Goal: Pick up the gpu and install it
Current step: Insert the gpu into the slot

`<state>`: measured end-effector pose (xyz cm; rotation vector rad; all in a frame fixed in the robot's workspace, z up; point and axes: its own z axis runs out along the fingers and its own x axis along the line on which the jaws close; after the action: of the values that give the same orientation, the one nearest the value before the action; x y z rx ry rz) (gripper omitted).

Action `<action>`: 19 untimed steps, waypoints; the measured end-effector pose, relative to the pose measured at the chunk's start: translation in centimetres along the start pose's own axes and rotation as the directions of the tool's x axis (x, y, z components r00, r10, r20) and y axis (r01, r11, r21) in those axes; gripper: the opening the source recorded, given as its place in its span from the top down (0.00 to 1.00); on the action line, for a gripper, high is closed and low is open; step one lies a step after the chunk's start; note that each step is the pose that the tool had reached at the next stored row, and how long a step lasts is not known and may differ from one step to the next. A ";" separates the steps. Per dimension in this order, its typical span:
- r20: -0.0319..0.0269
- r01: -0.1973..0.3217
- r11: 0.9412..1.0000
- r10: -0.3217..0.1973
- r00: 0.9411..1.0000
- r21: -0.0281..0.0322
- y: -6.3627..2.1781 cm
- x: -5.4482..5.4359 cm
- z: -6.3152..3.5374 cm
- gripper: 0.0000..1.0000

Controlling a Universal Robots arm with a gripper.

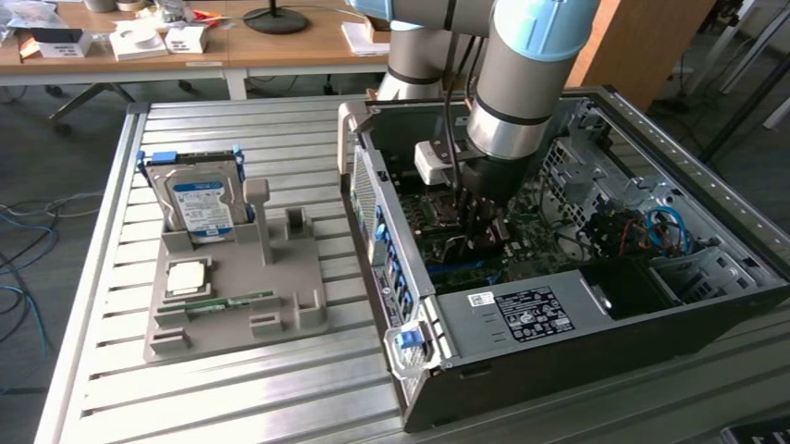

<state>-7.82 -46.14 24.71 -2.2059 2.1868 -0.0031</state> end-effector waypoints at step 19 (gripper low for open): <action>0.000 0.000 1.000 0.000 1.000 0.000 0.00 0.0 0.00 0.61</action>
<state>-7.82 -46.13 24.70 -2.2058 2.1868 -0.0031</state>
